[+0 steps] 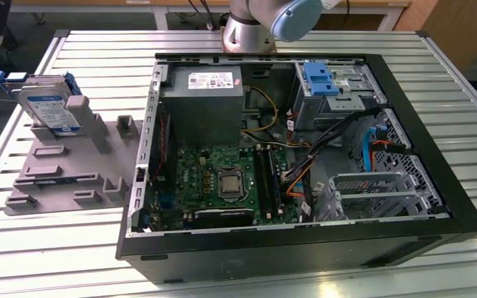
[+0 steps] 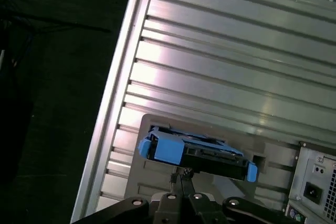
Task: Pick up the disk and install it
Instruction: 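Pick up the disk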
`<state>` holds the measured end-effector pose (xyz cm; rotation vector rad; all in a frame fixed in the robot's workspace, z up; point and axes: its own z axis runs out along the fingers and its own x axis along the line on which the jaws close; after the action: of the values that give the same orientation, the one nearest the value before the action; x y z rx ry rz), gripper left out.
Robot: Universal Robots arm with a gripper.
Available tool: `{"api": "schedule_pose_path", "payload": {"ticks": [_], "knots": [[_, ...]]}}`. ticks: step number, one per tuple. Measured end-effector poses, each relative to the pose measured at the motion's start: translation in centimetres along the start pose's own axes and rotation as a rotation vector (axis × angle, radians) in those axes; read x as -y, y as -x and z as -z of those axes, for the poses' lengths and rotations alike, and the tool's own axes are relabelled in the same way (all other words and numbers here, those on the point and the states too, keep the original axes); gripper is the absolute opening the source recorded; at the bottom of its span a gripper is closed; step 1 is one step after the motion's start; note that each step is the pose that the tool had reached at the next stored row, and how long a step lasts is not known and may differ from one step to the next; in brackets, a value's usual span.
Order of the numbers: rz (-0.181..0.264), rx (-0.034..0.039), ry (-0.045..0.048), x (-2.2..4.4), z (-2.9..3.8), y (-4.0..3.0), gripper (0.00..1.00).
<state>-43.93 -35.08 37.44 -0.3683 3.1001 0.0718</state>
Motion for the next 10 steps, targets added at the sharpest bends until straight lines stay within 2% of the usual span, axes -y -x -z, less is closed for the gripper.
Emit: {"api": "schedule_pose_path", "payload": {"ticks": [3,8,10], "knots": [[0.043,-0.0023,-0.0007,0.0,-0.02,0.0,0.11],[0.099,-0.0069,-0.0107,0.01,-0.08,0.0,0.11],[0.112,-0.0071,-0.0115,-0.03,-0.13,0.0,0.11]]}}
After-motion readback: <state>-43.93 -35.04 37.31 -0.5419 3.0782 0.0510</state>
